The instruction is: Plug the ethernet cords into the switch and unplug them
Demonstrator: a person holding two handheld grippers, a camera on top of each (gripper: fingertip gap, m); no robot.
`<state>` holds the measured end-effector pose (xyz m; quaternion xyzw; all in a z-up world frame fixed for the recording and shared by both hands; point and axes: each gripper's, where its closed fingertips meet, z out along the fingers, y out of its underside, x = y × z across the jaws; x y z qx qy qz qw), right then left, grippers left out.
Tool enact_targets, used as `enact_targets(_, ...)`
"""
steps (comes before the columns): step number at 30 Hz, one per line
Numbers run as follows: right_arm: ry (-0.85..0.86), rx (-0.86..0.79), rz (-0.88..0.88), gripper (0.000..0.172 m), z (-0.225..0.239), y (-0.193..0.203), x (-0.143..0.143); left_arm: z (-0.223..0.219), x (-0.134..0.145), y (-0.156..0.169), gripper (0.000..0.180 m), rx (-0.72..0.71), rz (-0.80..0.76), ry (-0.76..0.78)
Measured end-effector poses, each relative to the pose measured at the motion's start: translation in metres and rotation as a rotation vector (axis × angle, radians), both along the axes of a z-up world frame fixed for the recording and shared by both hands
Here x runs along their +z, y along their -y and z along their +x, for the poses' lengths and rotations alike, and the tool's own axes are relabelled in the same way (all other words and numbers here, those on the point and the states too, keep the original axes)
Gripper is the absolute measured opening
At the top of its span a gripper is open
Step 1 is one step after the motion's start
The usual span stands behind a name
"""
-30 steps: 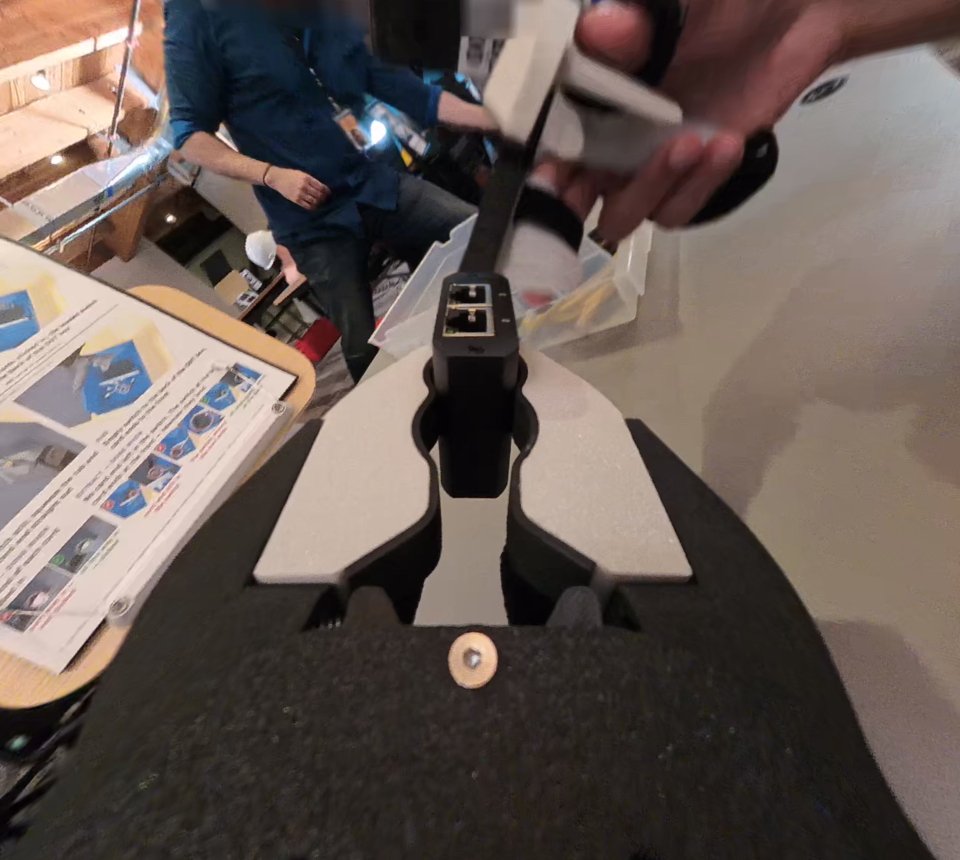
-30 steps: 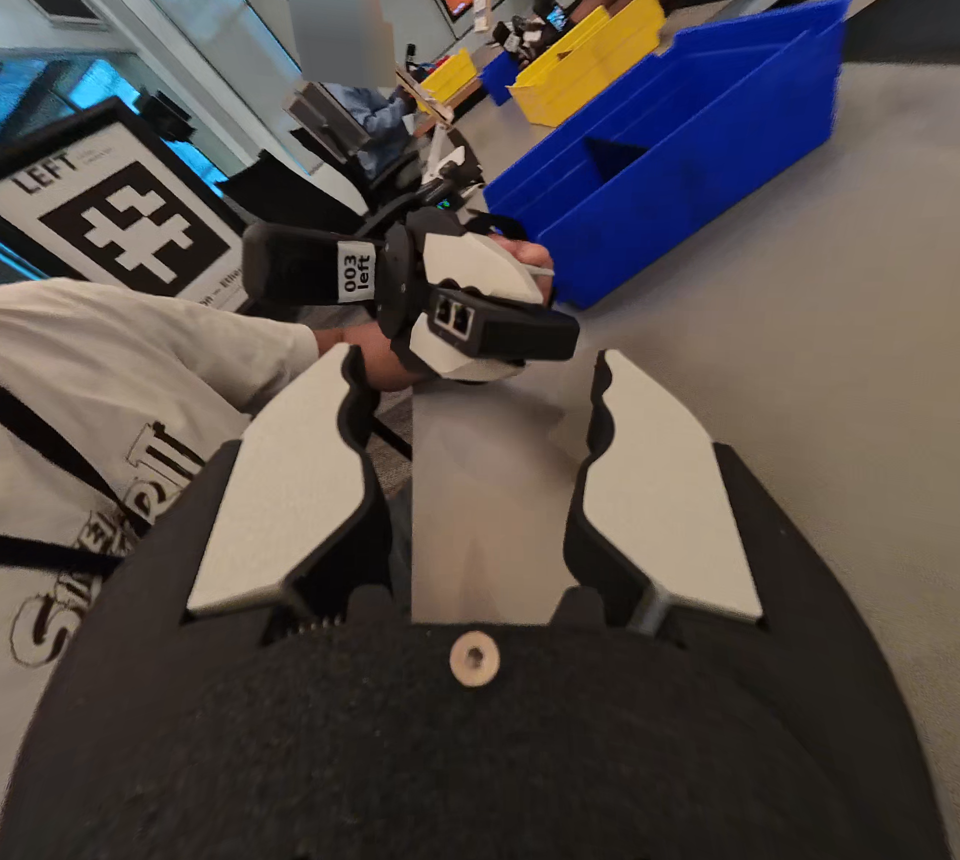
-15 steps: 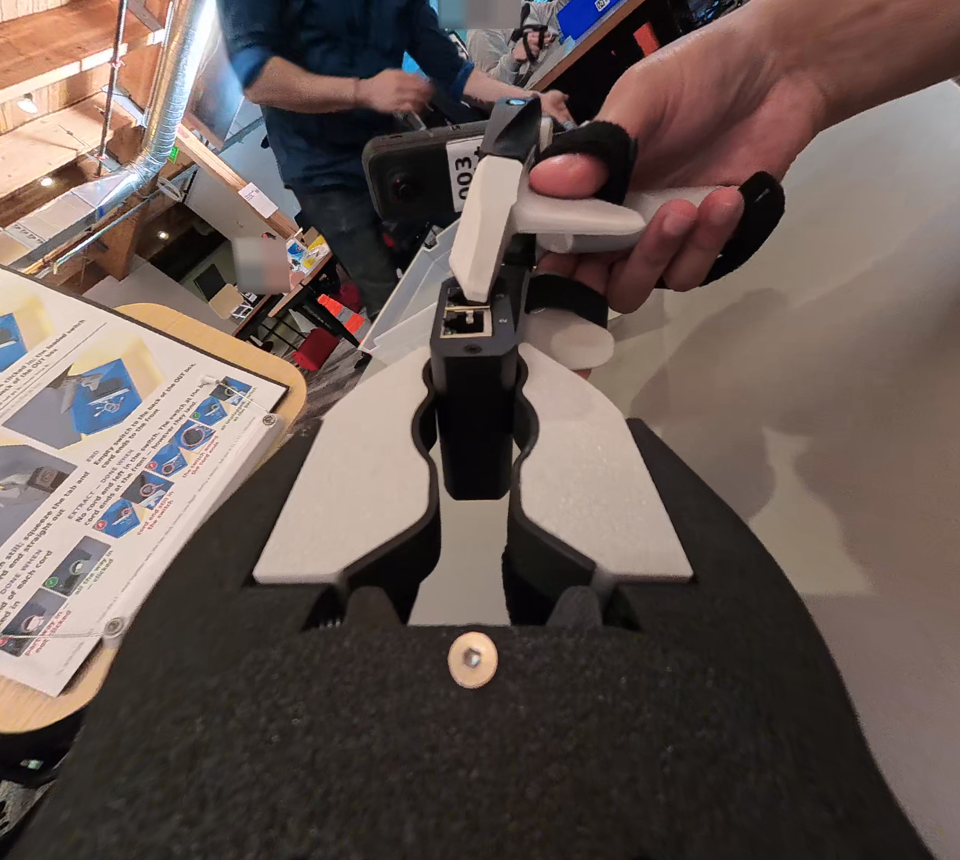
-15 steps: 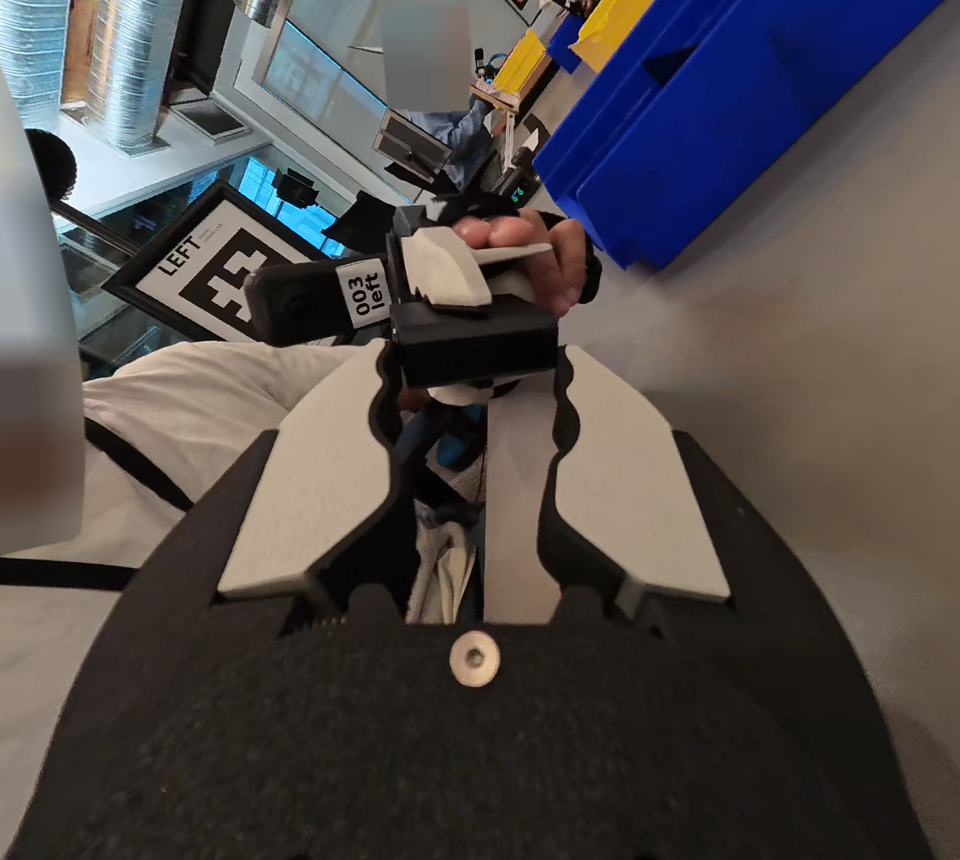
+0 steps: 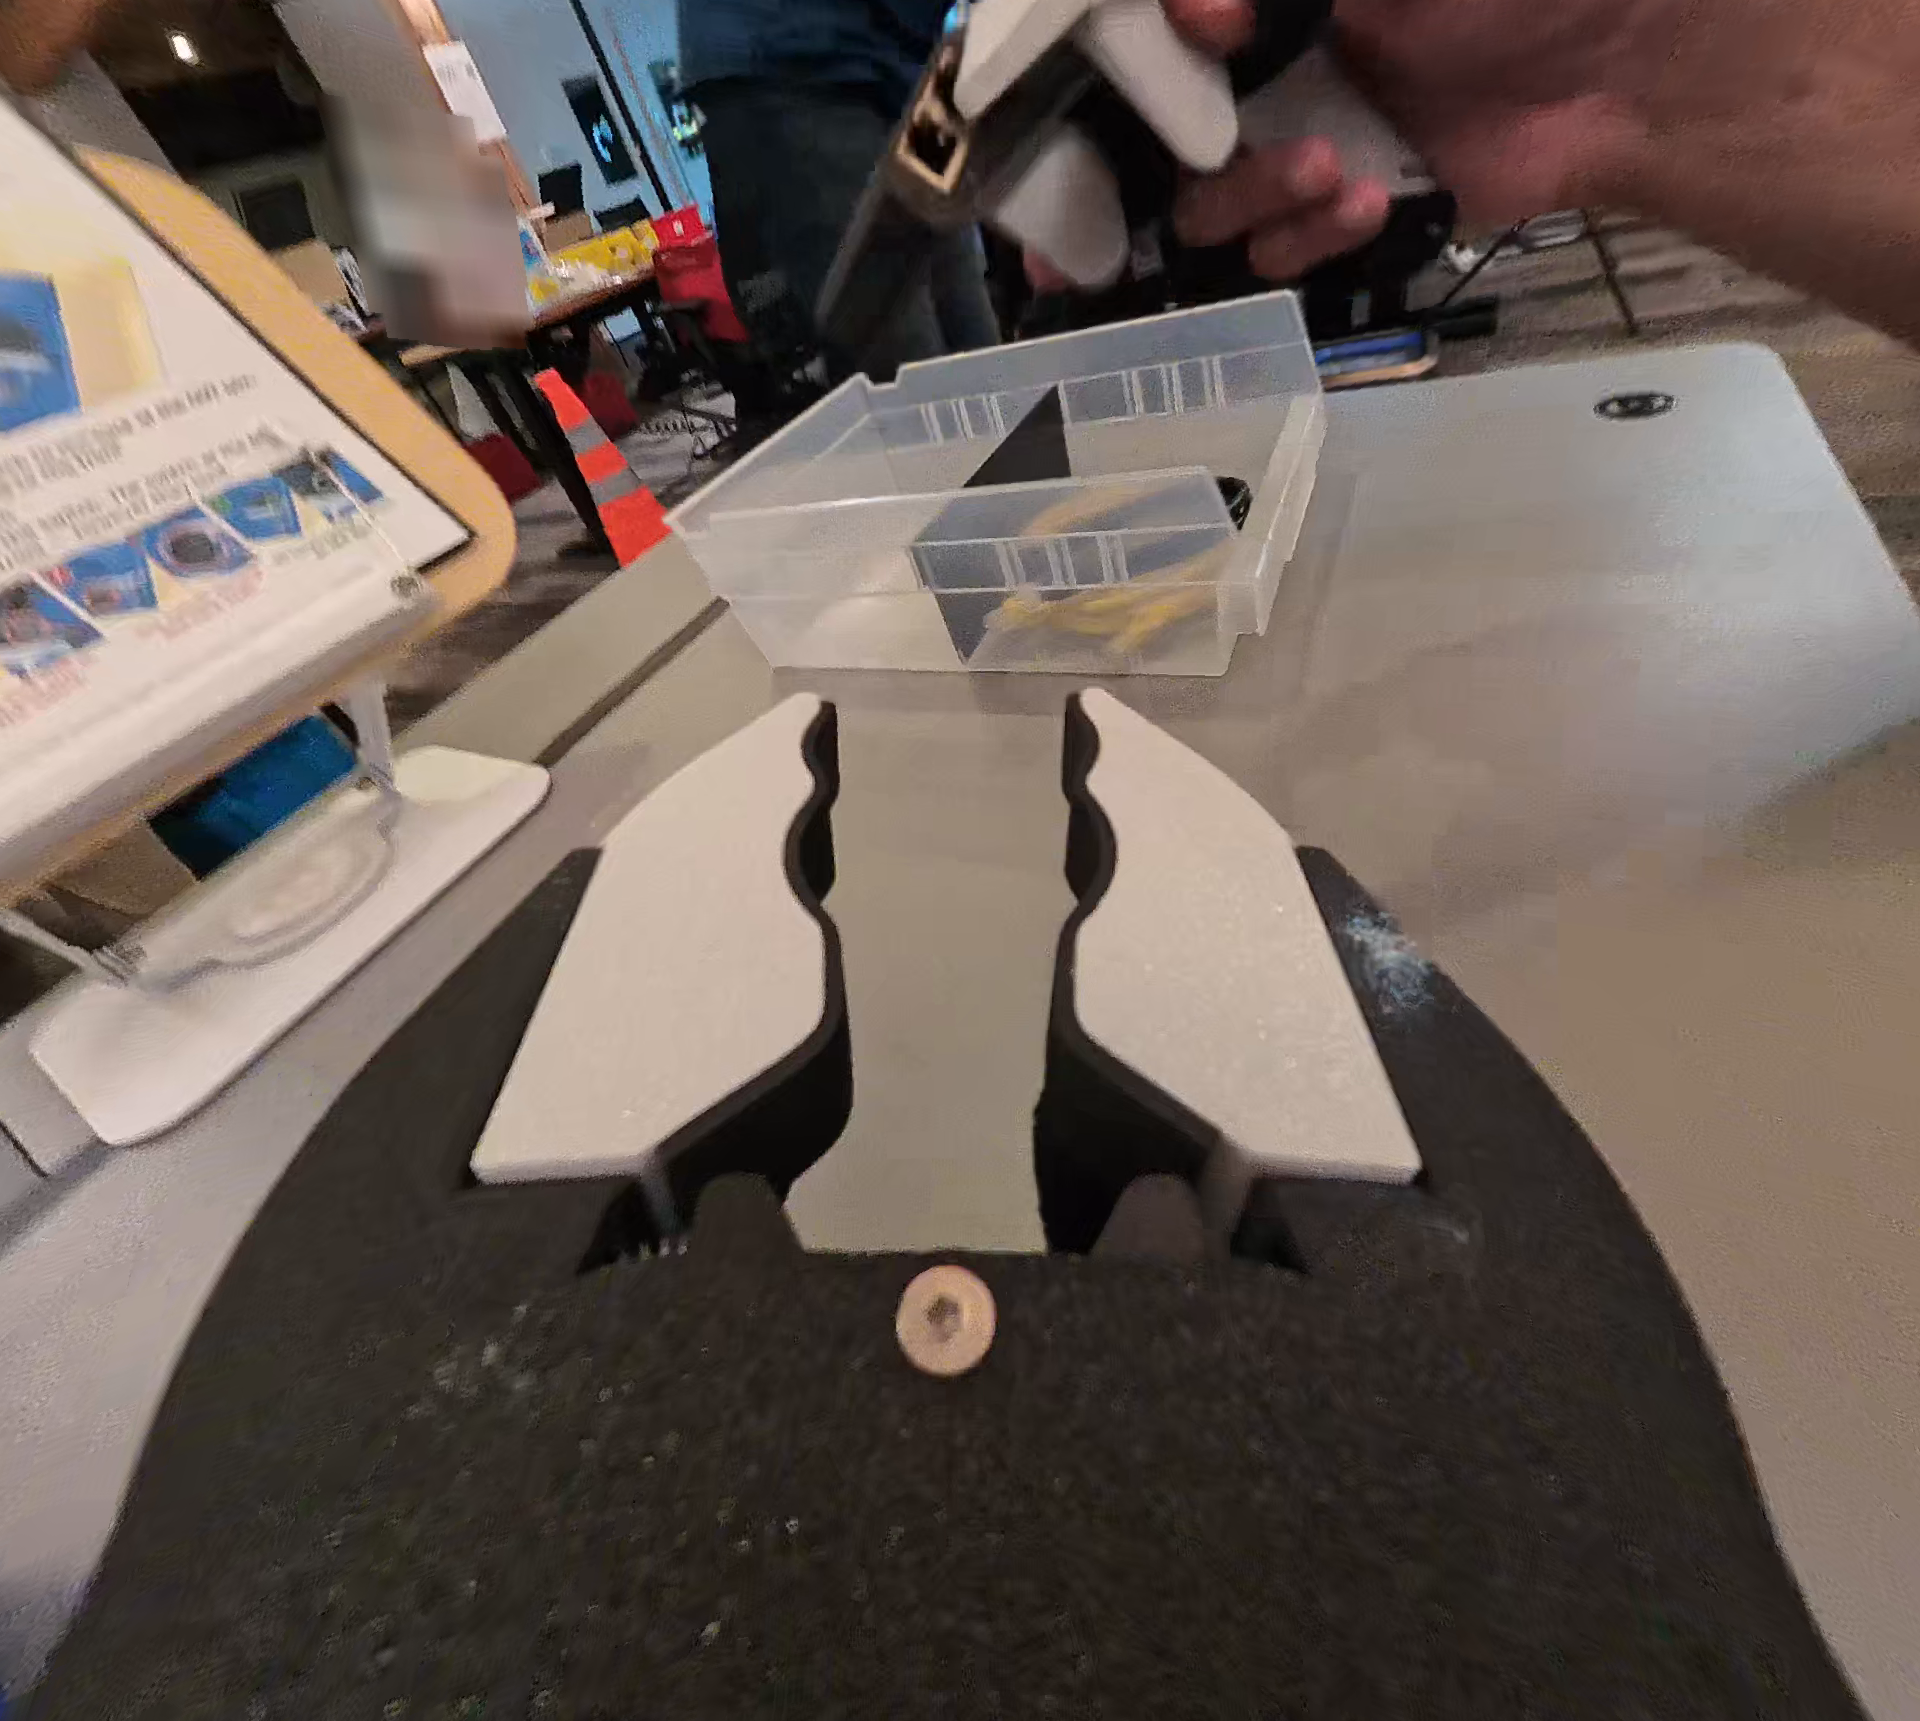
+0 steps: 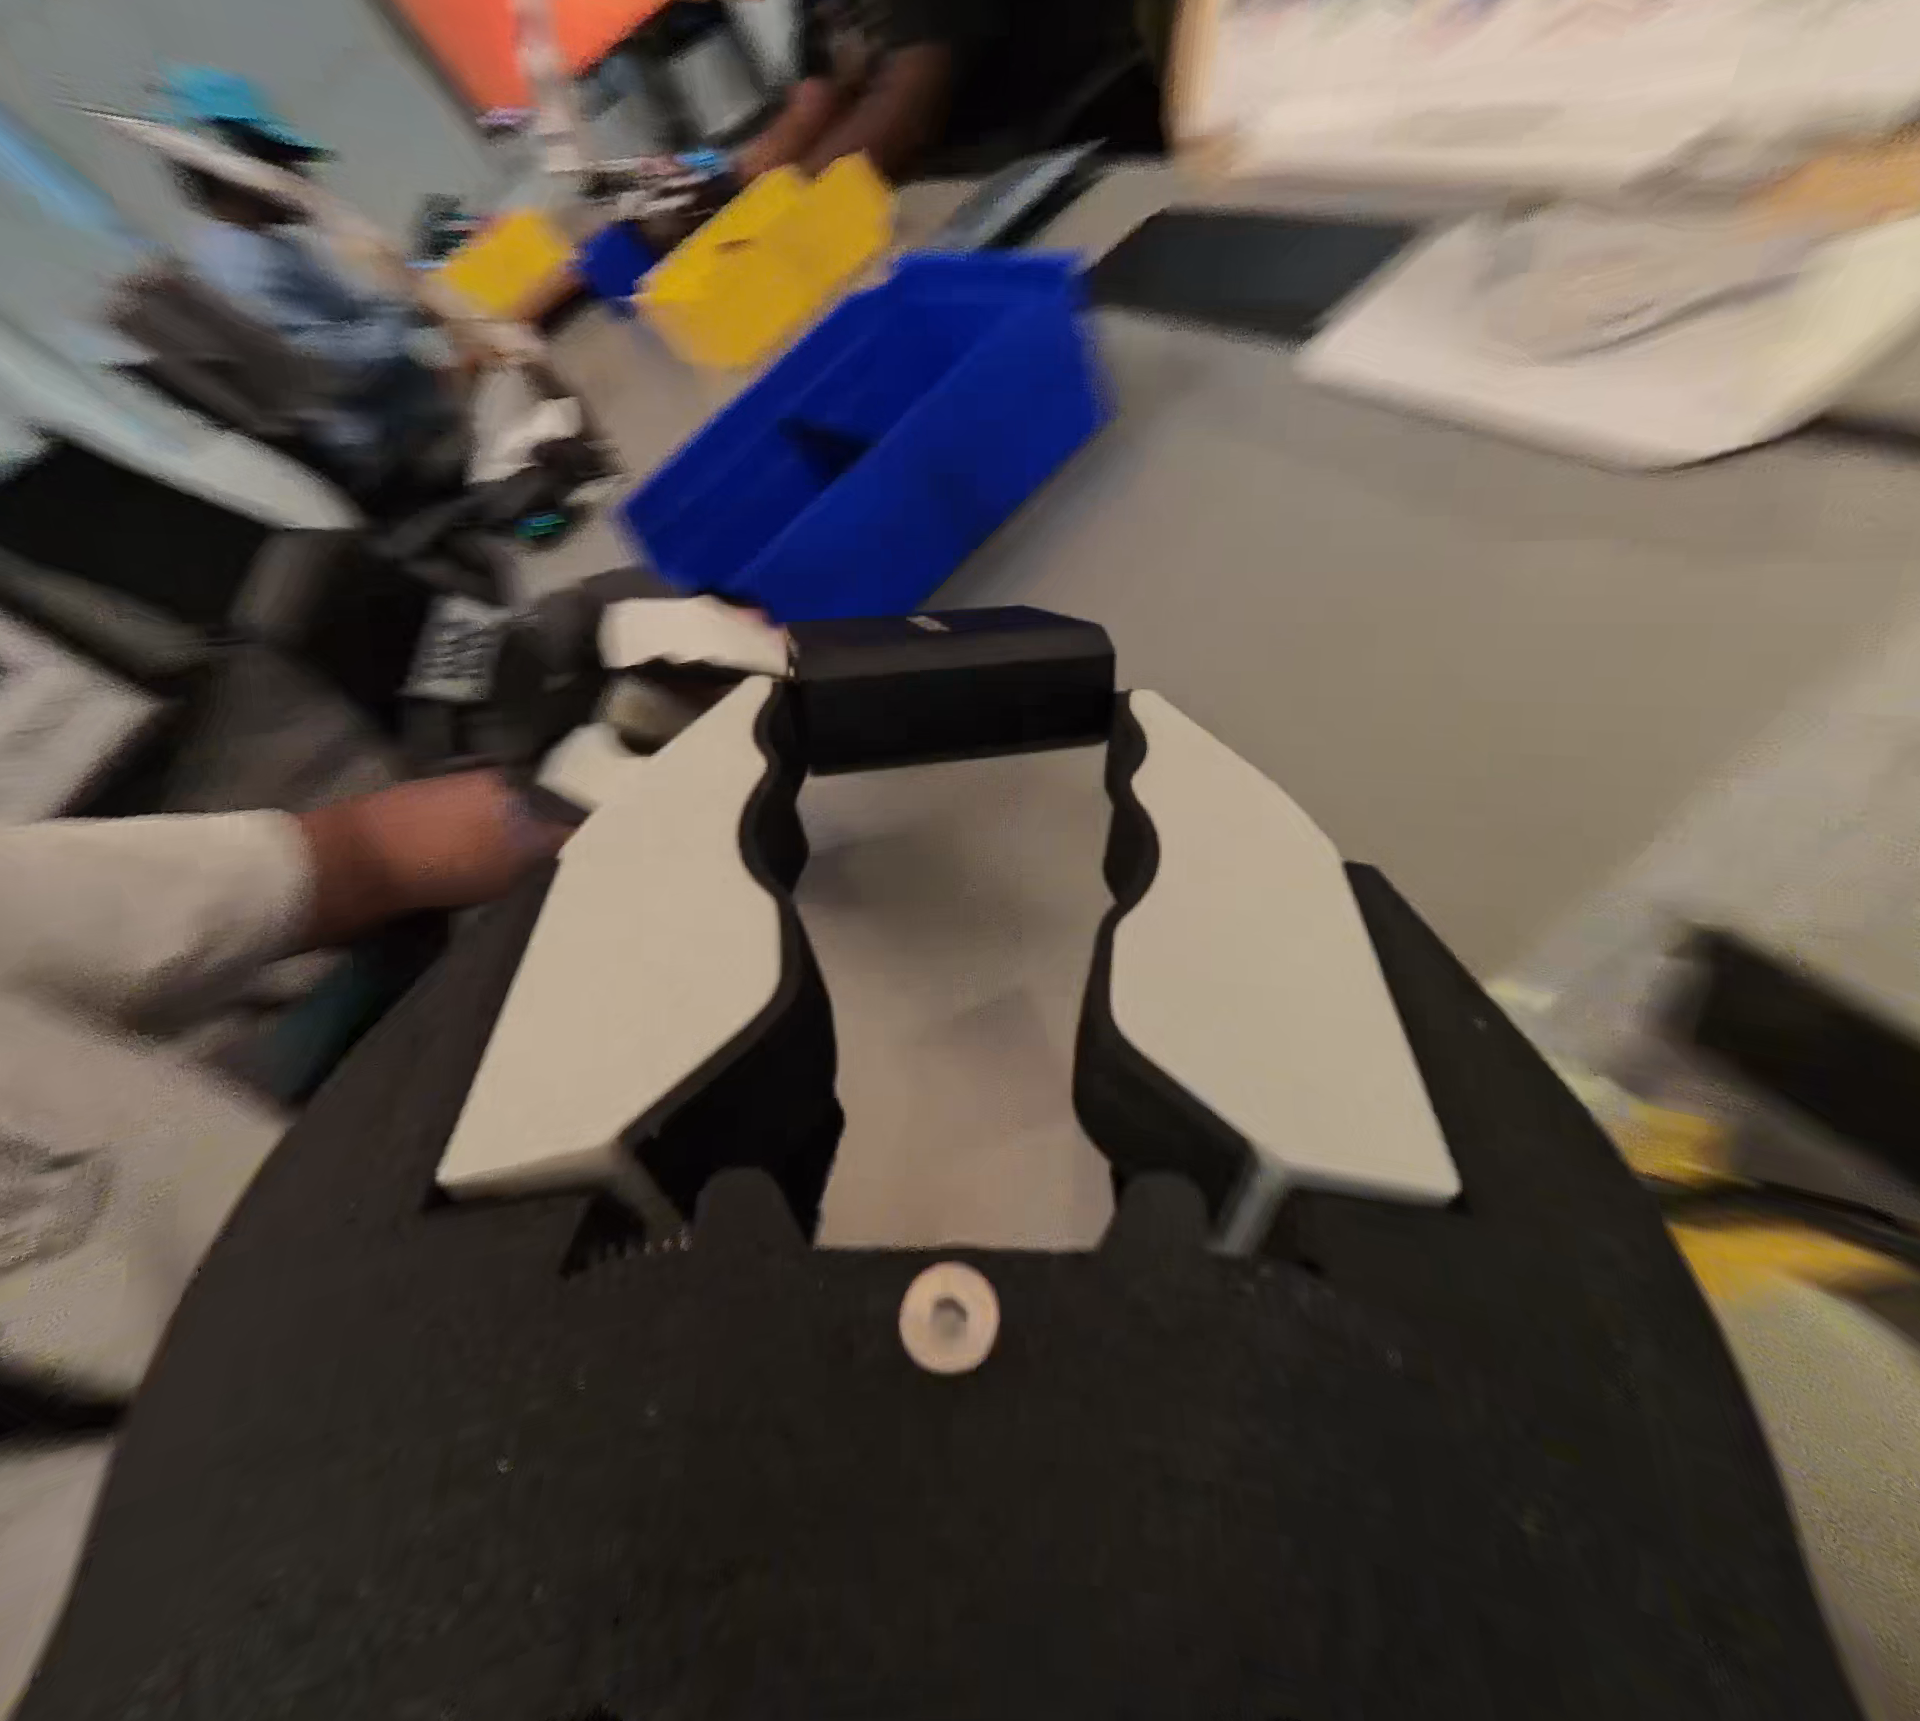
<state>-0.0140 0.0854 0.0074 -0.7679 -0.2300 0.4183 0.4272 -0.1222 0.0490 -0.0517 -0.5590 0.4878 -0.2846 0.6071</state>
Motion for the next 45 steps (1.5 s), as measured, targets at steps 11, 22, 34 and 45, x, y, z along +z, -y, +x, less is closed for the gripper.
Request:
enact_targets(11,0.839,-0.328,-0.312,0.056,0.184,-0.154,-0.116,-0.008,-0.007,-0.014,0.032,0.033,-0.056,-0.010)
enact_targets(22,1.057,-0.406,-0.490,0.056,0.194,-0.170,-0.166,-0.009,-0.029,-0.017,0.036,0.010,-0.167,-0.099)
enact_targets(34,0.598,-0.535,0.112,0.064,0.165,-0.078,0.000,-0.041,0.018,0.037,0.045,0.053,-0.464,-0.082)
enact_targets(45,0.154,-0.686,0.107,0.068,0.153,0.005,-0.052,-0.248,-0.033,0.058,0.039,0.884,-0.435,0.048)
